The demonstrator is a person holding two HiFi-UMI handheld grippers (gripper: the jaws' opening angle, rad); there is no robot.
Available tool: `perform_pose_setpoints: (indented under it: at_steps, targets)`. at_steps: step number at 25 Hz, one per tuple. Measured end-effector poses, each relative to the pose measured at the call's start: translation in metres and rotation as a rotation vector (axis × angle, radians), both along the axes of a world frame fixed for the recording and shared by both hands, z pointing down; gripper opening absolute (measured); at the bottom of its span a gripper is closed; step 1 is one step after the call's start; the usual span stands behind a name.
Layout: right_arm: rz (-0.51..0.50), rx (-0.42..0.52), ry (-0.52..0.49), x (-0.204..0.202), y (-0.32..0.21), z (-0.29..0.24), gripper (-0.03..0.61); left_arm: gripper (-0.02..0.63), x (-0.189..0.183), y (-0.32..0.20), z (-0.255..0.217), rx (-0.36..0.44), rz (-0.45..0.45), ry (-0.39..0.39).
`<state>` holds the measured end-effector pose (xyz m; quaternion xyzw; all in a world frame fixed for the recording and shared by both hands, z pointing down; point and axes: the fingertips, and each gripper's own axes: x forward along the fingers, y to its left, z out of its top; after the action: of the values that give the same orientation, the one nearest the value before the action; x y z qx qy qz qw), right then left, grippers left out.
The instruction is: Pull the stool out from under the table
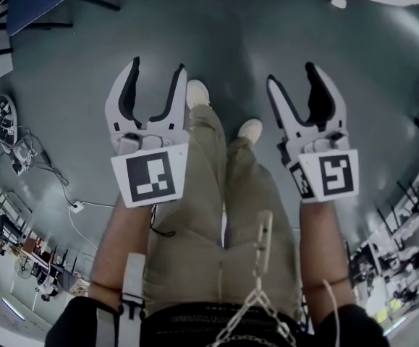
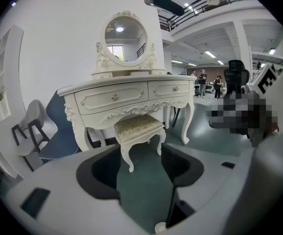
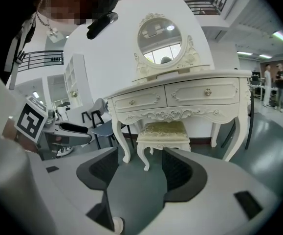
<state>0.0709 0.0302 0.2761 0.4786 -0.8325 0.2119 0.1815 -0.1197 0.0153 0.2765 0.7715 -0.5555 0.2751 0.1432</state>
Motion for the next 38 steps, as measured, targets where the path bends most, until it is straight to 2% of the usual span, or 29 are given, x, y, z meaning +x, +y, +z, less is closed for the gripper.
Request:
perform_pose_setpoints:
  at_steps: [6, 13, 19, 24, 28, 38]
  targets:
    - [0.052, -0.008, -0.005, -0.004, -0.024, 0.001, 0.258, 0.242, -0.010, -0.035, -0.002, 0.004, 0.045, -0.018]
    - [0.071, -0.006, -0.042, -0.021, -0.052, -0.013, 0.258, 0.242, -0.028, -0.059, -0.008, -0.005, 0.055, -0.020]
    - [0.107, 0.048, -0.041, -0.003, -0.080, -0.039, 0.257, 0.242, -0.024, -0.080, -0.006, 0.001, 0.087, -0.018]
    - [0.124, 0.053, -0.037, 0.015, -0.099, -0.017, 0.258, 0.242, -0.021, -0.082, 0.016, -0.034, 0.132, -0.074]
    - [0.150, 0.045, -0.029, 0.033, -0.110, 0.000, 0.259, 0.242, -0.022, -0.085, 0.023, -0.048, 0.112, -0.070]
    - [0.051, -0.002, -0.029, 0.052, -0.149, -0.001, 0.259, 0.242, 0.015, -0.132, 0.014, -0.037, 0.052, -0.068]
